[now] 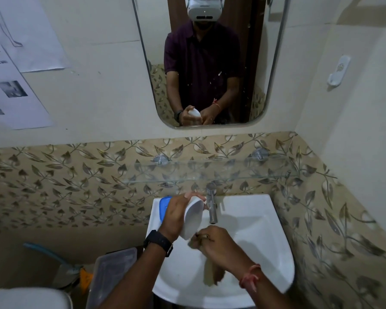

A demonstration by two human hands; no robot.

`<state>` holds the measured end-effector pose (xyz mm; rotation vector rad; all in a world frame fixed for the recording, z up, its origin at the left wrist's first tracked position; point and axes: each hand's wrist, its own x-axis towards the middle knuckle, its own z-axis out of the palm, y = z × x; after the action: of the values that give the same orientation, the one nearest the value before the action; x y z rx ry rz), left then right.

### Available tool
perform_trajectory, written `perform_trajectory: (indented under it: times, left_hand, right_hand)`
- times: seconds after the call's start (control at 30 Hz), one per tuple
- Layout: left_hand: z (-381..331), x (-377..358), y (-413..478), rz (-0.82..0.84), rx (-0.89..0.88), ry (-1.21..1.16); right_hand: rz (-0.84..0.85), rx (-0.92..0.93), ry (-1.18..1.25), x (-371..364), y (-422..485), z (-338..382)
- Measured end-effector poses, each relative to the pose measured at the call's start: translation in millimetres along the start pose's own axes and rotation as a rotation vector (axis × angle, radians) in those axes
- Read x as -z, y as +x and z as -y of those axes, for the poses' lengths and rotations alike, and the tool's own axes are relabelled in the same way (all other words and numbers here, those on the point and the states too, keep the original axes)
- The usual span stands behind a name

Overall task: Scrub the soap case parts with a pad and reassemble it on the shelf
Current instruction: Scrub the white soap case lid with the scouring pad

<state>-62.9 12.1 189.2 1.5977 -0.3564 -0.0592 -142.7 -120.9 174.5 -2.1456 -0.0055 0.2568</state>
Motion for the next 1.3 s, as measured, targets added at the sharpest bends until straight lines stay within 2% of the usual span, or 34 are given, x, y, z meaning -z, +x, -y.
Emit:
perform_trajectory:
  times: [0.07,0.17,0.2,0.3,0.37,0.43,0.6,0.73,0.8,0.9,0.97,1.07,1.13,1.2,1.3]
  left_hand:
    - [-4.8,5.0,2.5,0.003,-0.017,-0.042]
    - [-8.1,9.1,4.8,0.032,-0.049,-0.015]
    - [-7.9,8.1,3.8,0.043,-0.045,-0.020]
    - [-5.2,-0.9,0.4,0.061,-0.016,-0.103]
    - [-5.7,-8.3,1.0,0.042,-0.042,-0.091]
    - [-11.1,-11.5,2.9,0.031,-0.060,-0.066]
    - [-6.9,-6.9,-4.8,0.031,-0.022,-0.008]
    - [-4.7,-5.3,-13.1,-0.043,0.111,-0.196]
    - [-4.8,-1.6,-12.3,-0.071,0.165,-0.279]
    - [-1.7,-4.2,-15.5,-0.106,0.197,-0.299]
    - [0.2,-11.5,-19.9,-0.155,0.245,-0.303]
    - [-1.6,-19.4,-22.3,-0.240,0.371,-0.427]
    - [-2.2,-22.6,-22.5,-0.192,0.440,-0.518]
    - [3.8,-20.5,-22.3,-0.159,0.454,-0.539]
    - [11.6,-10.0,-22.8,-0.214,0.467,-0.565]
  right_hand:
    - [-0.053,-0.026,0.144,7.0,-0.6,-9.8]
    - [-0.242,-0.125,0.467,11.0,-3.3,-15.2]
    - [-0.288,-0.118,0.507,9.1,-2.4,-12.2]
    - [-0.314,-0.003,0.352,-6.7,2.2,1.9]
    - [-0.292,0.026,0.171,-20.2,2.3,7.0]
    - [-0.240,0.058,0.102,-25.5,-0.6,6.9]
    - [0.042,0.001,0.225,-2.7,-14.1,9.6]
    - [0.234,-0.024,0.220,35.2,-21.8,-8.1]
    - [0.118,-0.094,0.256,49.1,-27.5,-16.5]
    - [-0.084,-0.145,0.631,55.4,-28.0,-6.3]
    - [-0.175,-0.120,0.723,49.3,-19.9,10.9]
    - [-0.244,-0.062,0.658,21.5,-14.4,36.9]
    - [-0.240,0.018,0.602,0.0,-15.7,45.8]
    - [-0.158,0.091,0.476,-9.3,-19.6,45.8]
    - [0.031,0.085,0.187,5.4,-21.3,33.9]
